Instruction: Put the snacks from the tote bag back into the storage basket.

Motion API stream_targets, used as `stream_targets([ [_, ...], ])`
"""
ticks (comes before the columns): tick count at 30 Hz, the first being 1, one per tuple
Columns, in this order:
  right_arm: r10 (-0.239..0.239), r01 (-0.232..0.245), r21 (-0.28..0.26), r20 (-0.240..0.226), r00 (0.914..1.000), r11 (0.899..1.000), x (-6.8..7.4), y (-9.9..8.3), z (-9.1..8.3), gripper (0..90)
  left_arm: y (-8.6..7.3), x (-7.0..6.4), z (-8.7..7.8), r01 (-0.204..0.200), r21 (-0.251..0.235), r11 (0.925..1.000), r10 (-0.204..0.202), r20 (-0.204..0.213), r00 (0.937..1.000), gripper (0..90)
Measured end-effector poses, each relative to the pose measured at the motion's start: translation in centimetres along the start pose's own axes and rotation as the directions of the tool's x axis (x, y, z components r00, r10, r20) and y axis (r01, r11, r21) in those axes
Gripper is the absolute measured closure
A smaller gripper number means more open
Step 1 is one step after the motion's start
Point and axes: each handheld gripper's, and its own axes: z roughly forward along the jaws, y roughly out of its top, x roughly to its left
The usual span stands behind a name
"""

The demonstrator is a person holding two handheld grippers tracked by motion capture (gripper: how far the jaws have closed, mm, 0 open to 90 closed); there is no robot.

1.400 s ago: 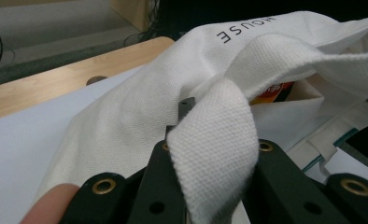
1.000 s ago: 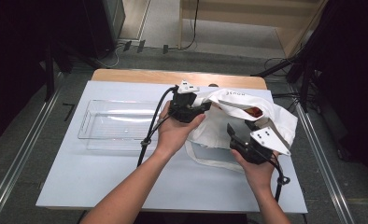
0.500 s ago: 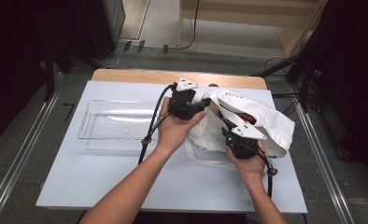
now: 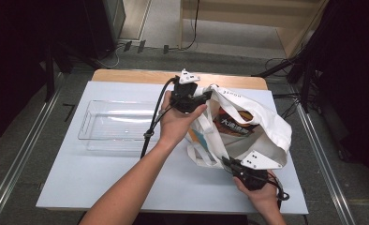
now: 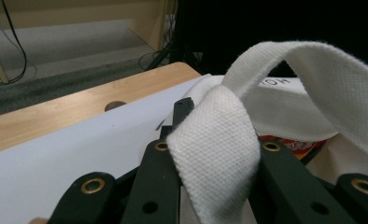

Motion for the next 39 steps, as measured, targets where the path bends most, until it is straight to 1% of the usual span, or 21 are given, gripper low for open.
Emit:
stream_targets([
  [2, -0.003, 0.002, -0.02, -0.049, 0.9988, 1.0, -0.1, -0.1, -1.0, 89.7, 0.1, 0.1, 0.0, -0.003, 0.002, 1.0, 0.003, -0.006, 1.0, 80.9],
  [6, -0.082, 0.079, -0.03, -0.096, 0.992, 0.996, 0.1, -0.4, -2.6, 89.9, 0.3, 0.1, -0.3, 0.003, 0.003, 1.0, -0.003, 0.027, 0.9996, 81.8],
  [8, -0.092, 0.086, -0.052, -0.106, 0.9901, 0.995, 0.0, -0.4, -3.1, 89.7, 0.2, -0.2, -0.3, -0.02, -0.003, 0.9998, 0.02, 0.014, 0.9997, 81.7],
  [11, -0.008, 0.002, -0.095, -0.062, 0.9981, 0.996, -0.8, -0.1, -3.2, 84.6, -0.3, -0.3, 0.4, -0.019, 0.023, 0.9996, 0.018, 0.011, 0.9998, 81.2],
  [13, 0.023, -0.028, -0.129, -0.04, 0.999, 0.991, -1.0, 0.3, -3.4, 71.2, -0.6, -0.4, 0.8, -0.021, 0.033, 0.9992, 0.021, 0.002, 0.9998, 81.2],
  [15, 0.055, -0.056, -0.184, -0.009, 0.9984, 0.981, -1.1, 1.1, -4.1, 66.1, -1.0, -0.3, 1.2, -0.016, 0.046, 0.9988, 0.016, 0.005, 0.9999, 81.2],
  [17, 0.073, -0.055, -0.258, 0.061, 0.9955, 0.965, -1.2, 2.2, -5.5, 60.5, -1.1, -0.2, 1.3, -0.007, 0.044, 0.999, 0.007, 0.007, 1.0, 81.2],
  [19, 0.088, -0.038, -0.307, 0.15, 0.9847, 0.951, -1.4, 3.0, -6.6, 56.2, -1.2, -0.1, 1.2, 0.002, 0.046, 0.9989, -0.003, 0.013, 0.9999, 81.1],
  [20, 0.102, -0.024, -0.344, 0.21, 0.9724, 0.939, -1.6, 3.4, -7.3, 55.7, -1.2, 0.0, 1.2, 0.003, 0.044, 0.999, -0.003, 0.012, 0.9999, 81.0],
  [21, 0.123, -0.005, -0.389, 0.28, 0.952, 0.921, -2.0, 3.8, -8.1, 53.6, -1.3, -0.1, 1.2, 0.004, 0.043, 0.9991, -0.005, 0.012, 0.9999, 80.9],
  [22, 0.144, -0.007, -0.405, 0.308, 0.9403, 0.914, -2.4, 4.0, -8.5, 50.4, -1.3, -0.1, 1.2, 0.006, 0.043, 0.999, -0.007, 0.012, 0.9999, 80.7],
  [23, 0.181, -0.026, -0.417, 0.336, 0.9242, 0.908, -3.1, 4.2, -8.9, 46.7, -1.3, -0.1, 1.2, 0.007, 0.043, 0.9991, -0.007, 0.011, 0.9999, 80.6],
  [24, 0.216, -0.048, -0.416, 0.366, 0.9053, 0.908, -4.0, 4.4, -9.2, 43.3, -1.3, -0.1, 1.2, 0.007, 0.043, 0.9991, -0.007, 0.011, 0.9999, 80.6],
  [26, 0.232, -0.059, -0.404, 0.395, 0.8888, 0.913, -5.2, 4.4, -9.3, 39.9, -1.4, -0.1, 1.1, 0.008, 0.044, 0.999, -0.009, 0.015, 0.9999, 80.3],
  [27, 0.236, -0.065, -0.398, 0.397, 0.8872, 0.915, -5.5, 4.3, -9.2, 38.1, -1.3, -0.1, 1.0, 0.007, 0.045, 0.999, -0.008, 0.016, 0.9998, 80.0],
  [30, 0.23, -0.088, -0.35, 0.391, 0.891, 0.933, -6.4, 4.0, -8.8, 31.6, -1.3, -0.1, 1.0, 0.009, 0.045, 0.999, -0.01, 0.022, 0.9997, 79.4],
  [33, 0.202, -0.087, -0.295, 0.387, 0.8997, 0.952, -6.6, 3.8, -8.1, 29.6, -1.4, 0.0, 1.0, 0.016, 0.043, 0.9989, -0.017, 0.024, 0.9996, 79.0],
  [35, 0.179, -0.067, -0.27, 0.415, 0.892, 0.96, -6.6, 3.8, -7.8, 32.0, -1.4, 0.0, 1.0, 0.022, 0.041, 0.9989, -0.023, 0.028, 0.9993, 78.8],
  [37, 0.149, -0.044, -0.225, 0.476, 0.8666, 0.973, -6.7, 3.8, -7.5, 43.2, -1.5, 0.0, 1.0, 0.022, 0.042, 0.9989, -0.024, 0.033, 0.9992, 78.4],
  [38, 0.137, -0.039, -0.207, 0.486, 0.863, 0.978, -6.7, 3.7, -7.5, 48.9, -1.6, 0.0, 0.9, 0.02, 0.042, 0.9989, -0.022, 0.038, 0.9991, 78.3],
  [39, 0.125, -0.035, -0.192, 0.478, 0.8693, 0.981, -6.9, 3.6, -7.5, 55.5, -1.6, 0.0, 0.9, 0.022, 0.041, 0.9989, -0.024, 0.045, 0.9987, 78.3],
])
